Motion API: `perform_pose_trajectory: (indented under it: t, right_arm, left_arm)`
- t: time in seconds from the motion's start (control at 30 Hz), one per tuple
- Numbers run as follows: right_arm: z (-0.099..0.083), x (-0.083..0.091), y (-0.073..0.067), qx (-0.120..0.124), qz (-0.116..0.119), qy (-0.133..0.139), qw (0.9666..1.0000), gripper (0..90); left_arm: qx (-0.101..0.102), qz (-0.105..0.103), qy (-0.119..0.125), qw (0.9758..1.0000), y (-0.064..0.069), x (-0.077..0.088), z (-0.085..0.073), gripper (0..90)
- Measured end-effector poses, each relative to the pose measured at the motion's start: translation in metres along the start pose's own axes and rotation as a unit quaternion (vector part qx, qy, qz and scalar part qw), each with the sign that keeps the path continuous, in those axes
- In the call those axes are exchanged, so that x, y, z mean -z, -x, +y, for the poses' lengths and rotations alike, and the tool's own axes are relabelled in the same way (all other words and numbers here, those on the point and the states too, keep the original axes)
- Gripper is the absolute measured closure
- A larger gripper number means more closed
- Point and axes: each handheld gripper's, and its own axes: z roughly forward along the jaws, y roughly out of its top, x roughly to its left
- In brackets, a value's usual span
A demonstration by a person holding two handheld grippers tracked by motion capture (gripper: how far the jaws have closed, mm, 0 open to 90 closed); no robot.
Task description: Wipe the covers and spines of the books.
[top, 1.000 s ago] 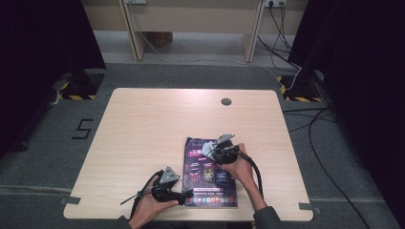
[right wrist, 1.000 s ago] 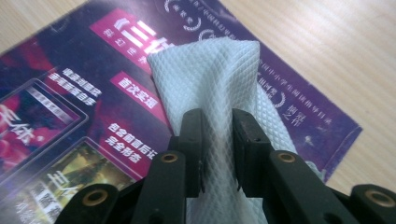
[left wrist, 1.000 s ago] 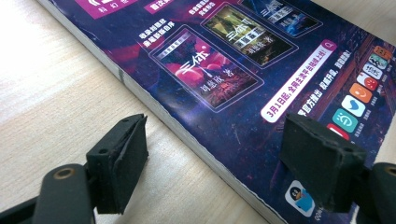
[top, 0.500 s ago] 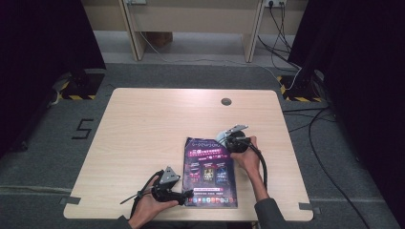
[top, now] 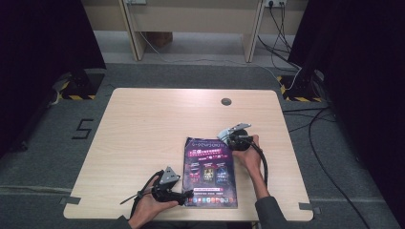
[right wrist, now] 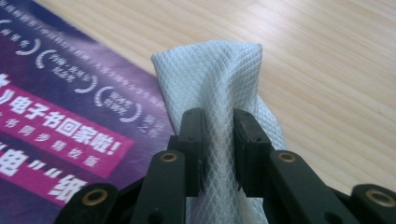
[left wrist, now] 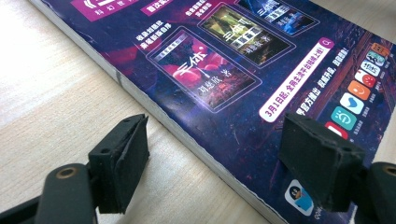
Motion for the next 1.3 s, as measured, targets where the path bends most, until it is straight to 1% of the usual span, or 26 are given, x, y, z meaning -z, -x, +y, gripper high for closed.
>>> perform_pose_trajectory:
  t: [0.07,0.2,0.23,0.3,0.33,0.4,0.43,0.47,0.5,0.53,0.57,0.63,0.67,0.7,0.73,0.8,0.87,0.9,0.93,0.97,1.0,1.03,1.17,1.2,1.23,1.3]
  right_arm:
    - [0.0,0.0,0.002,-0.002,-0.005,0.001,1.0,75.5]
    - [-0.001,-0.001,0.004,-0.015,-0.006,0.005,0.9999,75.9]
    - [-0.001,-0.001,0.003,-0.012,-0.007,0.005,0.9999,76.9]
    - [-0.001,0.0,-0.002,-0.002,-0.008,-0.001,1.0,76.1]
    - [-0.001,0.001,-0.004,0.005,-0.001,-0.009,0.9999,76.2]
    - [-0.002,0.003,-0.016,0.025,0.001,-0.01,0.9997,75.6]
    - [-0.002,0.005,-0.021,0.036,0.011,-0.013,0.9992,75.4]
    - [-0.001,0.006,-0.028,0.042,0.041,-0.014,0.9982,75.4]
    - [-0.001,0.007,-0.031,0.051,0.048,-0.014,0.9975,75.5]
    - [0.0,0.006,-0.035,0.058,0.047,-0.015,0.9971,75.6]
    - [0.001,0.006,-0.036,0.066,0.043,-0.016,0.9968,76.1]
    - [0.003,0.004,-0.033,0.057,0.039,-0.014,0.9975,76.4]
    - [0.003,0.001,-0.029,0.052,0.02,-0.01,0.9984,76.3]
    - [0.003,0.0,-0.026,0.048,0.013,-0.009,0.9987,76.1]
    - [0.003,-0.001,-0.019,0.033,0.013,-0.008,0.9993,75.9]
    - [0.002,-0.002,-0.01,0.017,0.004,-0.004,0.9998,75.7]
    - [0.001,-0.003,-0.003,0.002,0.002,-0.002,1.0,75.5]
    - [0.0,-0.003,-0.002,-0.004,0.001,-0.001,1.0,75.6]
    - [0.0,-0.003,-0.001,-0.009,0.006,0.001,0.9999,76.1]
    - [0.0,-0.003,-0.002,-0.008,0.002,0.001,1.0,76.5]
    - [0.0,-0.003,-0.004,-0.004,-0.001,-0.001,1.0,76.6]
    - [0.001,-0.002,-0.007,0.003,0.001,-0.003,1.0,76.3]
    - [0.005,-0.004,-0.024,0.015,0.027,-0.003,0.9995,75.9]
    - [0.007,-0.004,-0.028,0.022,0.033,-0.003,0.9992,75.9]
    - [0.009,-0.005,-0.036,0.031,0.039,-0.005,0.9988,75.9]
    - [0.015,-0.007,-0.049,0.049,0.051,-0.006,0.9975,75.9]
  left_arm:
    - [0.0,0.002,0.0,1.0,0.0,0.0,0.0,22.8]
    - [-0.001,0.003,0.003,1.0,0.001,0.0,0.0,22.9]
    - [-0.001,0.003,0.003,1.0,0.001,0.0,0.0,22.9]
    - [-0.001,0.003,0.002,1.0,0.001,0.0,0.0,22.9]
    - [-0.002,0.003,0.002,1.0,0.001,0.0,0.0,22.8]
    - [-0.002,0.003,0.002,1.0,0.001,0.0,0.0,22.8]
    - [-0.003,0.003,0.002,1.0,0.001,0.0,0.0,22.8]
    - [-0.003,0.003,0.002,1.0,0.001,0.0,0.0,22.8]
    - [-0.003,0.003,0.002,1.0,0.001,0.0,0.0,22.8]
    - [-0.003,0.003,0.003,1.0,0.001,0.0,0.0,22.8]
    - [-0.002,0.003,0.003,1.0,0.001,0.0,0.0,22.9]
    - [-0.006,0.004,0.002,1.0,0.001,0.0,0.0,23.1]
    - [-0.006,0.003,0.002,1.0,0.001,0.0,0.0,23.2]
    - [-0.004,0.002,0.002,1.0,0.001,0.0,0.0,23.1]
    - [-0.001,0.002,0.003,1.0,0.001,0.0,0.0,23.1]
    - [-0.002,0.003,0.003,1.0,0.001,0.0,0.0,23.1]
    - [-0.002,0.002,0.002,1.0,0.001,0.0,0.0,23.0]
    - [-0.001,0.001,0.0,1.0,0.0,0.0,0.0,22.9]
    - [-0.001,0.002,0.001,1.0,0.0,0.0,0.0,22.8]
    - [-0.001,0.002,0.001,1.0,0.001,0.0,0.0,22.9]
    - [-0.002,0.002,0.002,1.0,0.001,0.0,0.0,22.9]
    - [-0.003,0.001,-0.001,1.0,0.0,0.0,0.0,22.8]
    - [-0.002,0.003,0.001,1.0,0.0,0.0,0.0,22.4]
    - [-0.003,0.002,0.0,1.0,0.0,0.0,0.0,22.3]
    - [-0.002,0.001,0.0,1.0,0.0,0.0,0.0,22.3]
    - [-0.001,0.002,0.002,1.0,0.0,0.0,0.0,22.2]
